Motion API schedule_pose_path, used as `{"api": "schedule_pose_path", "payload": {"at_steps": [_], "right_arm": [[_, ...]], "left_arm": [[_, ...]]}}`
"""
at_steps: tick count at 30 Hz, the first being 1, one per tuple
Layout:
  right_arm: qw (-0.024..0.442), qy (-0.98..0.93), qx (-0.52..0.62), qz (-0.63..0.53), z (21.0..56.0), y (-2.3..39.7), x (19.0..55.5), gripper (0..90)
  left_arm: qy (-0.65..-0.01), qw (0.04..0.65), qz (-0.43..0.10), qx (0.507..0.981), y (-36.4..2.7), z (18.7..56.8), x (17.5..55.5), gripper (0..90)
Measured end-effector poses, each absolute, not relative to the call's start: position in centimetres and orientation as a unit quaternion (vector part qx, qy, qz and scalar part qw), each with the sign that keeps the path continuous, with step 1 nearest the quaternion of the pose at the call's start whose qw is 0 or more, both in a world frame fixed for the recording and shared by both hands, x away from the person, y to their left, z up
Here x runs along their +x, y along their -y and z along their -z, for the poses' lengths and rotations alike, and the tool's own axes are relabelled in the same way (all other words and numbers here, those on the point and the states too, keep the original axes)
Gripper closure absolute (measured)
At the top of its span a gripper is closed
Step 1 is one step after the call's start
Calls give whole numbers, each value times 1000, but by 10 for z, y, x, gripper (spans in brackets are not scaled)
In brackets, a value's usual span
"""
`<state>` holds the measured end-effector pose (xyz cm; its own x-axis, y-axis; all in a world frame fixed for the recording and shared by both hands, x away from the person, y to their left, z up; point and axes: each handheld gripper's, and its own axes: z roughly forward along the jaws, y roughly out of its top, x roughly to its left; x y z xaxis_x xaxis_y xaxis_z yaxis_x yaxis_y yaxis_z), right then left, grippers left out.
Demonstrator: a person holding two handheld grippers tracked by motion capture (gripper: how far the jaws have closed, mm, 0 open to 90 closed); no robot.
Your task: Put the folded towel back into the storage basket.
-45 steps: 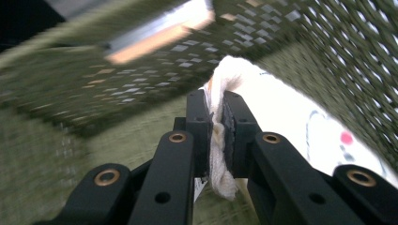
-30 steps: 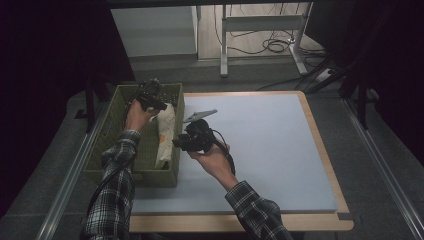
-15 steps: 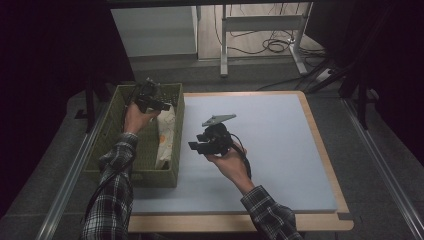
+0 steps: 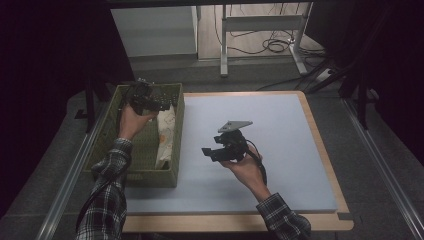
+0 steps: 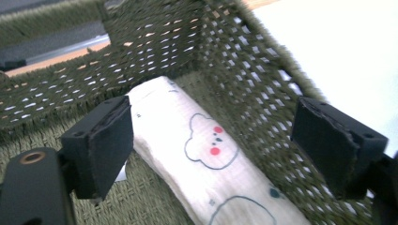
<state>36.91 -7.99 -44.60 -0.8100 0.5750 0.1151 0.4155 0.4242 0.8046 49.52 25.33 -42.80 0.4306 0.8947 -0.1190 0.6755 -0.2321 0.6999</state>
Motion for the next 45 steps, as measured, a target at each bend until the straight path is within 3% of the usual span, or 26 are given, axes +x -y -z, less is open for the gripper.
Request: {"api": "schedule_pose_path", "payload": {"at_steps": [30,45], "right_arm": [[136,-826,331,-436,452,180,357,145],[165,-830,332,-417,454,235,336,82]], "left_arm": [[-449,450,-165,754,-208,400,406,40],[-378,472,-154,781,-132,408,343,12]]}}
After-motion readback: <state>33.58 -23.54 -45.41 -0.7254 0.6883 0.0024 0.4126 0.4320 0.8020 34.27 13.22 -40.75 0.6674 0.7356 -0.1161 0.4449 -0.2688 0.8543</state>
